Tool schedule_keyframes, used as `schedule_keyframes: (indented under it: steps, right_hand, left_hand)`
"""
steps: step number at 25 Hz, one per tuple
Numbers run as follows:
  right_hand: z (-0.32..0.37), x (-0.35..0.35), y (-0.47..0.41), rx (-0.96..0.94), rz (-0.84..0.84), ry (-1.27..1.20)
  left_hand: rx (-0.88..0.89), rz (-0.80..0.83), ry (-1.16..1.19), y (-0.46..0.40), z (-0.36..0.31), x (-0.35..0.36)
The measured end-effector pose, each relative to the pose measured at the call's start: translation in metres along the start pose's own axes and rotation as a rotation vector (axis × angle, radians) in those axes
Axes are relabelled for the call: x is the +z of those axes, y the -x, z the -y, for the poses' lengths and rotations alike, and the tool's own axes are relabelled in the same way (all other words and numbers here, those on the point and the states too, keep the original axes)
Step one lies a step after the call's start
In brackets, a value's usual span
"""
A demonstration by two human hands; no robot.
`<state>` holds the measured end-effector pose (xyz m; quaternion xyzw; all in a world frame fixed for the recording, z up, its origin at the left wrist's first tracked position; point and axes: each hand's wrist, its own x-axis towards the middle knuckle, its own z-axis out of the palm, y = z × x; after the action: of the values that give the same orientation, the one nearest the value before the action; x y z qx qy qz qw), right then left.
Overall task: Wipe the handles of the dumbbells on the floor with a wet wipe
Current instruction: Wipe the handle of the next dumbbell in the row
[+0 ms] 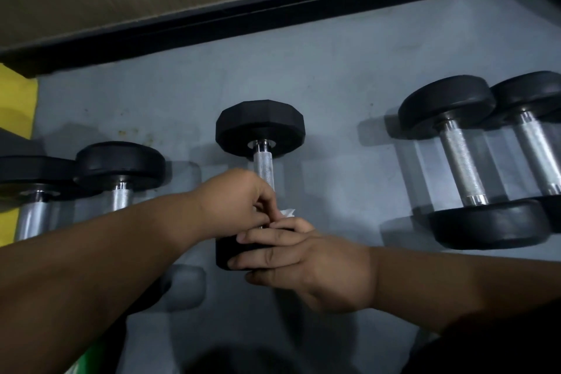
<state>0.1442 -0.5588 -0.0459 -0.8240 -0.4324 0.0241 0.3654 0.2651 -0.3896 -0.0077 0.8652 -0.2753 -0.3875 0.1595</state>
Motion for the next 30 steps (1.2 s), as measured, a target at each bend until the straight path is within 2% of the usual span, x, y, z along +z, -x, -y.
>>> schedule_keyframes:
  steps: [2, 7, 10, 13, 15, 18, 21, 25, 30]
  right_hand:
    - [0.0, 0.0, 0.0, 0.01, 0.016, -0.014]
    - [0.001, -0.003, -0.002, 0.008, 0.079, -0.027]
    - [-0.001, -0.004, -0.002, 0.015, 0.089, -0.035]
    - [-0.001, -0.003, 0.0, 0.018, 0.074, -0.05]
    - [-0.001, -0.004, 0.001, 0.02, 0.053, -0.063]
    - [-0.001, -0.003, 0.001, 0.018, 0.027, -0.065]
    - [-0.001, -0.002, 0.0, 0.012, 0.025, -0.068]
    - [0.0, -0.003, -0.001, 0.009, 0.031, -0.069]
    - [0.001, -0.002, -0.002, 0.016, 0.052, -0.084]
  left_hand:
    - [0.014, -0.07, -0.114, -0.007, -0.003, -0.001]
    - [-0.086, -0.406, -0.105, -0.037, 0.001, -0.026]
    - [-0.102, -0.482, -0.123, -0.047, 0.009, -0.031]
    - [-0.066, -0.478, -0.045, -0.042, 0.008, -0.03]
    - [-0.053, -0.419, -0.01, -0.033, 0.006, -0.029]
    - [-0.013, -0.207, 0.037, -0.011, 0.005, -0.015]
    - [0.031, -0.033, -0.036, 0.009, 0.004, -0.001]
    - [0.06, -0.142, -0.177, -0.001, 0.002, -0.005]
    - [-0.069, -0.421, -0.103, -0.035, 0.007, -0.029]
